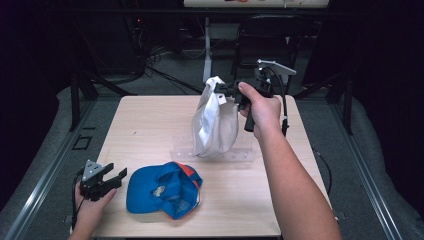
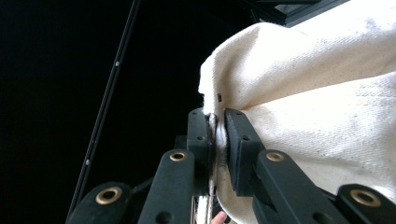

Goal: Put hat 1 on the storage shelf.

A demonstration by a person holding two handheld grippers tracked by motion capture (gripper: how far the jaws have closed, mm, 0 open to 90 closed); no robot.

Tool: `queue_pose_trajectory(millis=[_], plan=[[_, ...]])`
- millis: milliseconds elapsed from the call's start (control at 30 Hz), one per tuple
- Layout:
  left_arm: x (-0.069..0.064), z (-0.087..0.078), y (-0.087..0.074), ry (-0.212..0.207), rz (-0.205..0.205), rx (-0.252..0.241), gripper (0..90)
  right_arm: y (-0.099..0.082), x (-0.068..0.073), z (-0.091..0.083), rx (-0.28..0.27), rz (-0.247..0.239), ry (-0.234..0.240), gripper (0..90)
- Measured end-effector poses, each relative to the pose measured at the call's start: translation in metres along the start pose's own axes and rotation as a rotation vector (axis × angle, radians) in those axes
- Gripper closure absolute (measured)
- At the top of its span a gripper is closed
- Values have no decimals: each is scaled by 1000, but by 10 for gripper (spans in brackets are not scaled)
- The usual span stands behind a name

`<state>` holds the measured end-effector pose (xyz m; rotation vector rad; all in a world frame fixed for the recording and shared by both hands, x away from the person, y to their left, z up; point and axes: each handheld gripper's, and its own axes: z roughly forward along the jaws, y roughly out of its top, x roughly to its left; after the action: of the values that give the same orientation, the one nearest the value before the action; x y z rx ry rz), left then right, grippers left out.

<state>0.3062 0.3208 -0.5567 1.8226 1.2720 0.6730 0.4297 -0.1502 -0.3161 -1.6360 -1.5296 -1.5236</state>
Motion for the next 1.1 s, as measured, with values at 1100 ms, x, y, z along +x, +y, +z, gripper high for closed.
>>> queue_pose_trajectory(millis=[1100], plan=[[-10,-1,3,-19,45,-9,422,-4,-9,25,-25,47,-32,812]])
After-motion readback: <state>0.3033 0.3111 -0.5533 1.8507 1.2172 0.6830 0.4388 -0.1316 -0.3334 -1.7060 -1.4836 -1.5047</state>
